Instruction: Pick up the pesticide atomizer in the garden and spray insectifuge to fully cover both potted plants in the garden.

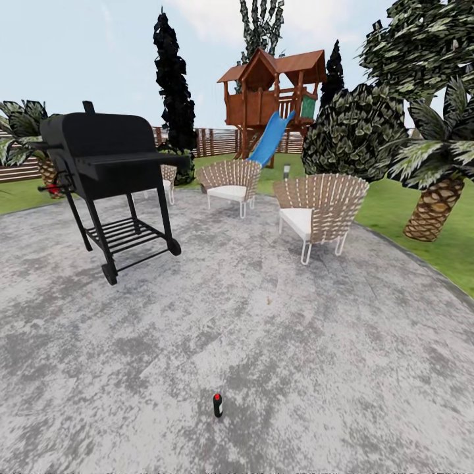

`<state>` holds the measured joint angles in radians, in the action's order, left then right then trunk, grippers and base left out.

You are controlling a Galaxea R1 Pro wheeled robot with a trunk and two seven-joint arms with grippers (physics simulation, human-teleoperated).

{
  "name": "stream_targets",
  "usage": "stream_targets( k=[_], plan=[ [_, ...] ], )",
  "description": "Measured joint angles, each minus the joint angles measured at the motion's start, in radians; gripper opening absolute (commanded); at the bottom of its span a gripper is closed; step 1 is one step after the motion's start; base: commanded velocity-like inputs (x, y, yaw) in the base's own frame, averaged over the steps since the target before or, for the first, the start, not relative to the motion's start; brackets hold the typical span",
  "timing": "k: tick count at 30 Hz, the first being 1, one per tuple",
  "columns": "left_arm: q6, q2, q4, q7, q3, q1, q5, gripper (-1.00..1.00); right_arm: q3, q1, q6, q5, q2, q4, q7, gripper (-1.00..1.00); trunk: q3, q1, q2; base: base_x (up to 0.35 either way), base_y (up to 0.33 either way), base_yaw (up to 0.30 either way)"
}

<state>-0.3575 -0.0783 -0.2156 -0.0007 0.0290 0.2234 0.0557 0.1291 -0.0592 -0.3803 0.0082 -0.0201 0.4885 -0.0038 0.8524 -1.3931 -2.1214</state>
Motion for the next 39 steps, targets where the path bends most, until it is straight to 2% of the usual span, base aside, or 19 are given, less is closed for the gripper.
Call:
stream_targets(
  k=[22, 25, 28, 29, 31, 33, 37, 39],
  plan=[
    [0.004, -0.002, -0.001, 0.000, 0.000, 0.001, 0.000, 1.00, -0.001, 0.000, 0.000, 0.000, 0.000, 0.000, 0.001, 1.00, 0.069, -0.084, -0.154, 0.000, 0.000, 0.000],
    [0.014, -0.014, -0.003, -0.001, 0.004, 0.009, 0.001, 1.00, 0.000, 0.000, 0.001, 0.000, -0.001, 0.007, 0.000, 1.00, 0.078, -0.096, -0.175, 0.000, 0.000, 0.000],
    [0.019, -0.046, -0.021, -0.003, 0.006, 0.023, 0.006, 1.00, 0.001, -0.005, 0.001, -0.001, -0.004, 0.055, 0.000, 1.00, 0.088, -0.107, -0.196, 0.000, 0.000, 0.000],
    [0.022, -0.060, -0.033, -0.003, 0.006, 0.047, 0.007, 1.00, 0.002, -0.013, 0.003, -0.001, -0.005, 0.103, -0.001, 1.00, 0.091, -0.111, -0.203, 0.000, 0.000, 0.000],
    [0.027, -0.069, -0.040, -0.005, 0.006, 0.087, 0.007, 1.00, 0.002, -0.028, 0.007, 0.000, -0.005, 0.155, -0.001, 1.00, 0.097, -0.119, -0.217, 0.000, 0.000, 0.000],
    [0.068, -0.077, -0.044, -0.004, 0.005, 0.166, 0.004, 1.00, 0.002, -0.074, 0.012, 0.001, -0.006, 0.215, 0.000, 1.00, 0.103, -0.126, -0.231, 0.000, 0.000, 0.000],
    [0.170, -0.079, -0.049, -0.006, 0.003, 0.238, 0.001, 1.00, 0.002, -0.179, 0.022, 0.003, -0.006, 0.228, -0.001, 1.00, 0.116, -0.142, -0.259, 0.000, 0.000, 0.000],
    [0.189, -0.078, -0.050, -0.008, 0.002, 0.252, 0.001, 1.00, 0.003, -0.215, 0.060, 0.002, -0.006, 0.230, -0.001, 1.00, 0.122, -0.150, -0.273, 0.000, 0.000, 0.000]
  ],
)
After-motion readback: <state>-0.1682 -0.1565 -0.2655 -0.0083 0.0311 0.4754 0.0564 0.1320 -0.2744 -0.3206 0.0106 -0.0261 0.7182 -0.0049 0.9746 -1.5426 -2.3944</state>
